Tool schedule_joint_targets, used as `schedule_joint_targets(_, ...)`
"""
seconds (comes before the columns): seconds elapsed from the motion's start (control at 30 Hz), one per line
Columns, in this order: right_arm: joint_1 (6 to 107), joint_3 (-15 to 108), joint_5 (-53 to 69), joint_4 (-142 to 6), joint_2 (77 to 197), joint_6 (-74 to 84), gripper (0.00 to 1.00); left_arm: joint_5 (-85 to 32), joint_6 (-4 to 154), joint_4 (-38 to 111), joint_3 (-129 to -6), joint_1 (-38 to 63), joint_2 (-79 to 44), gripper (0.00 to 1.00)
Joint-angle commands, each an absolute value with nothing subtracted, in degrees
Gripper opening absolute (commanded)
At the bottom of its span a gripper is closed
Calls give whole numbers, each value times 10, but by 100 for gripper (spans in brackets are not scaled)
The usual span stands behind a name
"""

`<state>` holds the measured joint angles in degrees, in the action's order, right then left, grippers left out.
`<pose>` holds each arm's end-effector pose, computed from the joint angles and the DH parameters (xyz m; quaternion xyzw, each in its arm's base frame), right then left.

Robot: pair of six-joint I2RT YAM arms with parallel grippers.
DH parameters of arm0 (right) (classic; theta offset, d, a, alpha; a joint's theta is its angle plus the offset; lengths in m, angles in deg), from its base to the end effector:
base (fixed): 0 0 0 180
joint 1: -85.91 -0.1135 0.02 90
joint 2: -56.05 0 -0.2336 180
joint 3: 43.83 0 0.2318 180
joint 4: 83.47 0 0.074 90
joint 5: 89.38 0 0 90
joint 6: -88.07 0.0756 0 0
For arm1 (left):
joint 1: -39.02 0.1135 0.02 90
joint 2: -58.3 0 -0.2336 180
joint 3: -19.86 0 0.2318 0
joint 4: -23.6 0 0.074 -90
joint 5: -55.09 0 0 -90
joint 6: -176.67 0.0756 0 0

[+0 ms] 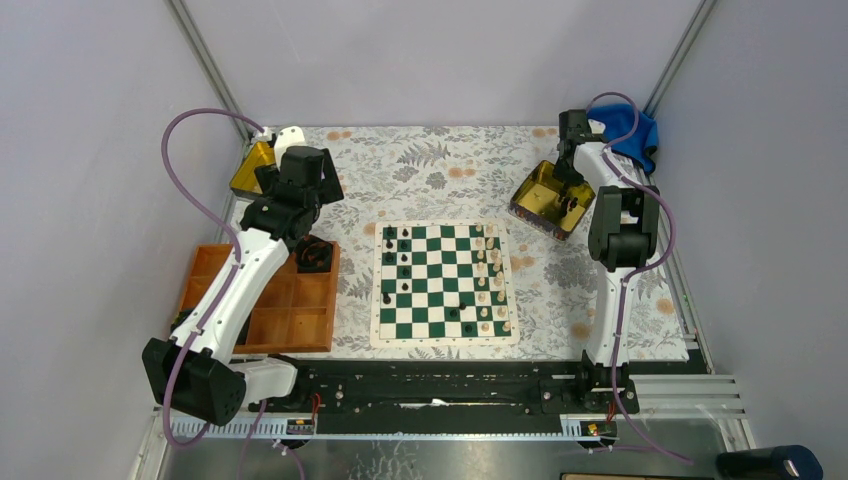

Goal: Set up the chess pieces on the board
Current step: Pick up the chess piece from the storage box.

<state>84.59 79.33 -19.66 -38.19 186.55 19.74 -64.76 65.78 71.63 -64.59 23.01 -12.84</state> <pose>0.4901 -0.0149 0.1464 0.2203 0.9078 -0.1006 0.3423 0.2841 -0.0424 0.3084 -0.1558 0.8501 0.0746 0.4974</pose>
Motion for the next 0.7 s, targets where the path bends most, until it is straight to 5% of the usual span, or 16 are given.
schedule_joint_targets(0.0, 848, 805, -186, -388, 1858, 194, 37, -646, 659, 695, -661, 231, -126, 99)
schedule_joint_targets(0.43, 848, 779, -174, -392, 1844, 195, 31, -641, 655, 694, -653, 230, -120, 99)
schedule_joint_targets(0.67, 848, 779, -182, -391, 1842, 190, 10, -637, 654, 692, -652, 230, -121, 99)
